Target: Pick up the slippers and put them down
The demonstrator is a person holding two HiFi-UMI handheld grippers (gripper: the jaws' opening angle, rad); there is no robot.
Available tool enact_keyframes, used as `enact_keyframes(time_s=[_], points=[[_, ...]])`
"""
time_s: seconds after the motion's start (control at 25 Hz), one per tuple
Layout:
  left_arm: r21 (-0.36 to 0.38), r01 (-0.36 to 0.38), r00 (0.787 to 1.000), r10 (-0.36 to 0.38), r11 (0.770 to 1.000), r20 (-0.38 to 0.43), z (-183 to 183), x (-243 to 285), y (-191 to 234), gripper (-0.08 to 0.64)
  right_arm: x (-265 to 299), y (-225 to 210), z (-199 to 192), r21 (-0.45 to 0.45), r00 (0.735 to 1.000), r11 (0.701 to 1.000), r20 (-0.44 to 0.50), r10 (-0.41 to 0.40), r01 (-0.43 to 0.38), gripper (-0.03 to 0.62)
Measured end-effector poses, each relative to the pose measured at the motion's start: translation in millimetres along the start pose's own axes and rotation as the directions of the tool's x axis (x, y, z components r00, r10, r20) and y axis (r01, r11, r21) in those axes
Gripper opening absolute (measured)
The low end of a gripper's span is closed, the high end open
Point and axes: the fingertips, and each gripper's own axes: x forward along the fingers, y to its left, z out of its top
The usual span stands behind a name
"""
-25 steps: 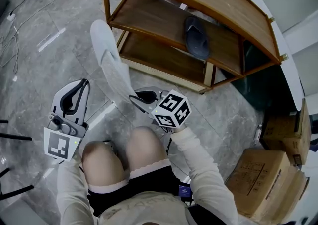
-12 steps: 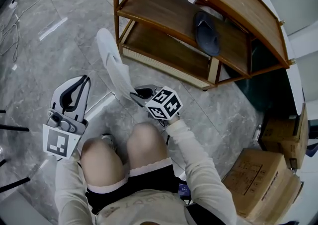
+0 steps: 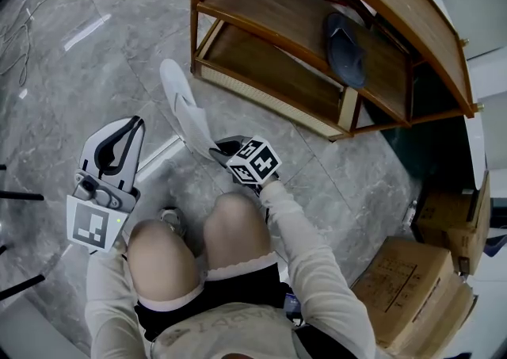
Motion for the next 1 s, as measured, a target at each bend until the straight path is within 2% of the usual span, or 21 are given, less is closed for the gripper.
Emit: enact_keyframes(time_s=[0.4, 0.68, 0.84, 1.0], points=[[0.002, 0.02, 0.999, -0.02, 1.0, -0.034, -19.4, 5.7, -1.0, 0.005, 39.6, -17.0, -41.2, 0.2, 0.997, 0.978, -0.03, 0.072, -0.064, 0.04], [-0.007, 0.023, 0.999, -0.023, 1.0, -0.048, -29.9, 6.8, 0.7, 0.005, 65.0, -22.5, -66.0, 0.294, 0.992, 0.952, -0.065, 0.104, -0.081, 0.04], [-0.007, 0.02, 0.998, -0.02, 1.0, -0.057, -35.0, 3.8, 1.9, 0.005, 73.2, -30.5, -80.6, 0.316, 0.993, 0.948, -0.093, 0.079, -0.046, 0.04], [-0.008, 0.019, 0.997, -0.02, 1.0, -0.069, -39.8, 3.0, 2.7, 0.005, 74.4, -49.5, -93.8, 0.323, 0.992, 0.946, -0.129, 0.011, 0.032, 0.041]])
